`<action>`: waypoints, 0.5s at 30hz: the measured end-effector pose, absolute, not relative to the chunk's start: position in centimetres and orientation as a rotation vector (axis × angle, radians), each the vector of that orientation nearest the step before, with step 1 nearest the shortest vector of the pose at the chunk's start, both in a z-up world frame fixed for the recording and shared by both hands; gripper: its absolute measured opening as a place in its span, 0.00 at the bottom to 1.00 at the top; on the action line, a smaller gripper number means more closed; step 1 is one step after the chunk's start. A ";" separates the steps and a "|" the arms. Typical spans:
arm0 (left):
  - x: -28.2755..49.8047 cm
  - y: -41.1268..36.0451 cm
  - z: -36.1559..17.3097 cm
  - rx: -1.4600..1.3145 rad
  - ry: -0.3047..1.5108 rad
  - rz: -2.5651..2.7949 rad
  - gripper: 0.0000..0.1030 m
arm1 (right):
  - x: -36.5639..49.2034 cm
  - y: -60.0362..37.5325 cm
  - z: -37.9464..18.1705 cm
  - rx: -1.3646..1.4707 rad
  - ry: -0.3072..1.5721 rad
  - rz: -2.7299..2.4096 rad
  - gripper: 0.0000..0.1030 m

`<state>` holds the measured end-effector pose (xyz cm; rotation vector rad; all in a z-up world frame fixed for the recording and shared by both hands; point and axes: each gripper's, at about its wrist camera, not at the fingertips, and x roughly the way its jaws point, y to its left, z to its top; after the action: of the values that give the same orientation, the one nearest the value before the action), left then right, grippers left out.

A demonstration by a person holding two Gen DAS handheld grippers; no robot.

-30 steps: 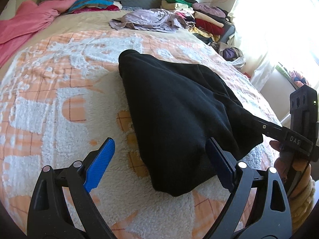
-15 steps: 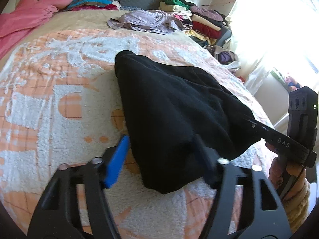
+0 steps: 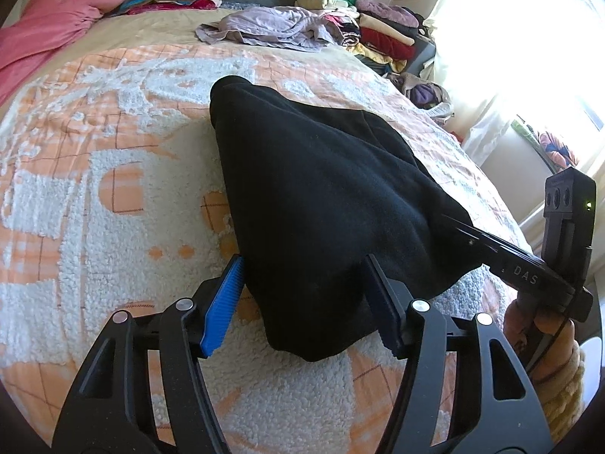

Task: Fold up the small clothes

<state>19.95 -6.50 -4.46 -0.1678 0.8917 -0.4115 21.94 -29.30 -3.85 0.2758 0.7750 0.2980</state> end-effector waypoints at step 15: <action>20.0 -6.3 -4.1 -0.160 0.891 -0.419 0.63 | 21.7 -29.3 -3.9 0.257 0.790 0.249 0.84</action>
<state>20.00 -6.34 -4.09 -0.1604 0.8906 -0.4191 21.74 -29.26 -3.93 0.2572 0.7902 0.2488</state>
